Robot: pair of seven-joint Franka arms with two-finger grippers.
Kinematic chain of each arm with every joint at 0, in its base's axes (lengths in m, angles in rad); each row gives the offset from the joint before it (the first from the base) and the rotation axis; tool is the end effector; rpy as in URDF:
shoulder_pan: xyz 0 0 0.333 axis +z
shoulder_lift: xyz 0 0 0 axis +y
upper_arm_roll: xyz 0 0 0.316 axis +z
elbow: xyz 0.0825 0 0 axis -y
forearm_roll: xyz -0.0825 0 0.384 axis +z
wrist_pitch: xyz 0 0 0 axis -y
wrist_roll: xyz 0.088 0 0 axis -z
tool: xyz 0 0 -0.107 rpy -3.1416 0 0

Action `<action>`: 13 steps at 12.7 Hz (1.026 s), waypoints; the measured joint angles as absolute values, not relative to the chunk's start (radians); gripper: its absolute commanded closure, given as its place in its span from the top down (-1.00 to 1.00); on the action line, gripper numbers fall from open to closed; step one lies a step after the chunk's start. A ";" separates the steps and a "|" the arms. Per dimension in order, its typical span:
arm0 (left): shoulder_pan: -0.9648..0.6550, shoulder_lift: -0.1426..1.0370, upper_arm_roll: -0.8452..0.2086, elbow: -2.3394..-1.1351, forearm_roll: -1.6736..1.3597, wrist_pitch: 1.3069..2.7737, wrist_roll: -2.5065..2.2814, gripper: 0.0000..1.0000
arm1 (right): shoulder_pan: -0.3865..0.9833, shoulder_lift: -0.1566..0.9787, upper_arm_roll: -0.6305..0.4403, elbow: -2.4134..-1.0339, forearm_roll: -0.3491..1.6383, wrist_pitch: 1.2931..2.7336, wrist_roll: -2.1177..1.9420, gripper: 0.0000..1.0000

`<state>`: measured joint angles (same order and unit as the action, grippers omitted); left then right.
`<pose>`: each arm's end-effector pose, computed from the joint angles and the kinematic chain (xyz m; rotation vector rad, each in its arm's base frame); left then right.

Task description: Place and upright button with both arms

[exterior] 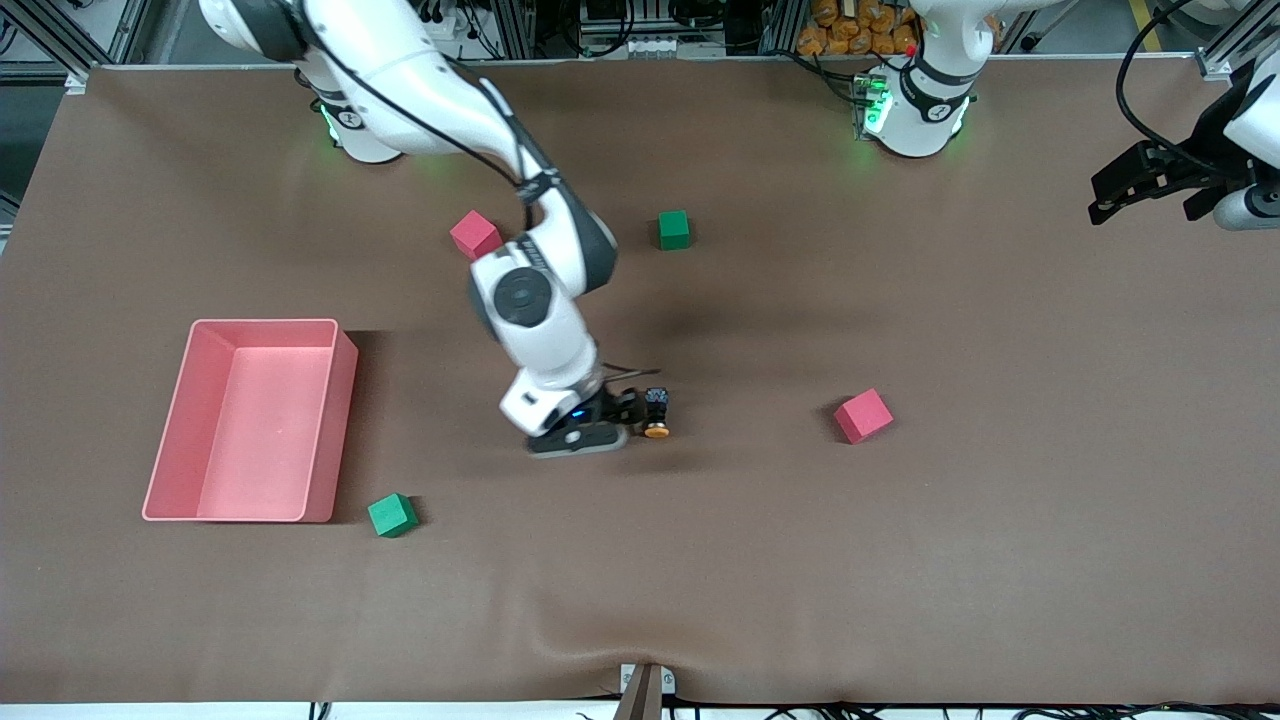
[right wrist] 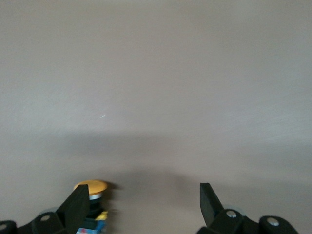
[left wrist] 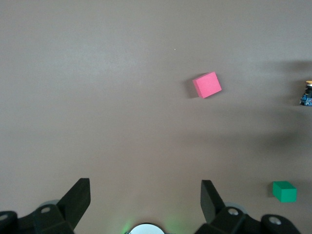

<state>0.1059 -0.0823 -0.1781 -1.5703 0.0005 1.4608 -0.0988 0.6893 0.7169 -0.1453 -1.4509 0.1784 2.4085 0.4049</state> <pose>0.5159 -0.0417 0.6586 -3.1236 -0.0429 0.0423 0.6250 0.4055 0.2905 -2.9710 -0.1020 -0.3012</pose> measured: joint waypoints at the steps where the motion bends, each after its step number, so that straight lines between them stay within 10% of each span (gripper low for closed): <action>1: 0.106 -0.082 -0.178 -1.571 0.001 1.461 -0.098 1.00 | 0.646 0.674 -0.148 -1.463 0.178 2.355 0.338 1.00; 13: 0.096 -0.071 -0.182 -1.572 0.000 1.460 -0.096 1.00 | 0.187 0.183 -0.164 -1.655 0.088 1.820 -0.160 1.00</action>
